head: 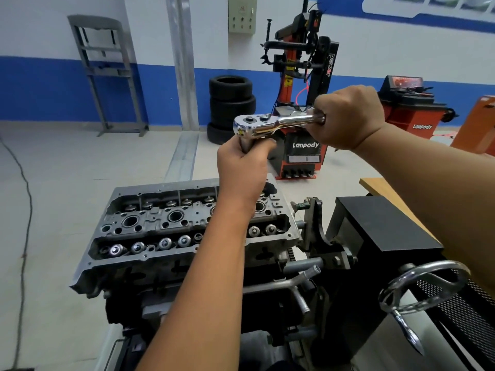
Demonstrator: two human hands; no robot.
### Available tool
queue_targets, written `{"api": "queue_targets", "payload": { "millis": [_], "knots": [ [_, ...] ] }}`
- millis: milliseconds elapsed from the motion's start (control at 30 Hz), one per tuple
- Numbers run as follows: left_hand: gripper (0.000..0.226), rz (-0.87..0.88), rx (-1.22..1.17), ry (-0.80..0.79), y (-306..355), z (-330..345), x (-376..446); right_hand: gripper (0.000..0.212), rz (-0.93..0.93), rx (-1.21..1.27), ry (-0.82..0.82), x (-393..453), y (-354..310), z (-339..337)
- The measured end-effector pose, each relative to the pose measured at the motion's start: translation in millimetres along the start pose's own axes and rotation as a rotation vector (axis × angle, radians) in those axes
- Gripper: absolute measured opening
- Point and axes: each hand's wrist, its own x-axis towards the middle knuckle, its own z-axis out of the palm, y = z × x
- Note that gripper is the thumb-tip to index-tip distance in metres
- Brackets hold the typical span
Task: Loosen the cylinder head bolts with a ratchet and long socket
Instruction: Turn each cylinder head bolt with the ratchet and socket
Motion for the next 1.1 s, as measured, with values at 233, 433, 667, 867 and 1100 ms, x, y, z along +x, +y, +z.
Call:
{"api": "queue_targets", "payload": {
  "millis": [233, 433, 667, 867, 1100],
  "knots": [
    [0.025, 0.055, 0.030, 0.014, -4.8, -2.8, 1.4, 0.033, -0.079, 0.097, 0.159, 18.1, 4.4, 28.7],
    [0.027, 0.096, 0.050, 0.037, -4.7, -3.4, -0.3, 0.032, -0.167, 0.180, 0.273, 36.7, 1.6, 46.3],
    [0.044, 0.124, 0.081, 0.026, -3.9, -5.8, -2.8, 0.027, -0.209, 0.240, 0.342, 53.5, -9.1, 59.2],
    [0.053, 0.153, 0.071, 0.007, -5.9, -8.5, -3.1, 0.018, -0.140, 0.308, 0.430, 69.7, -23.7, 75.5],
    [0.054, 0.169, 0.032, 0.005, -5.6, -12.1, -5.4, 0.016, 0.016, 0.519, 0.485, 93.5, -59.4, 97.0]
  ]
}}
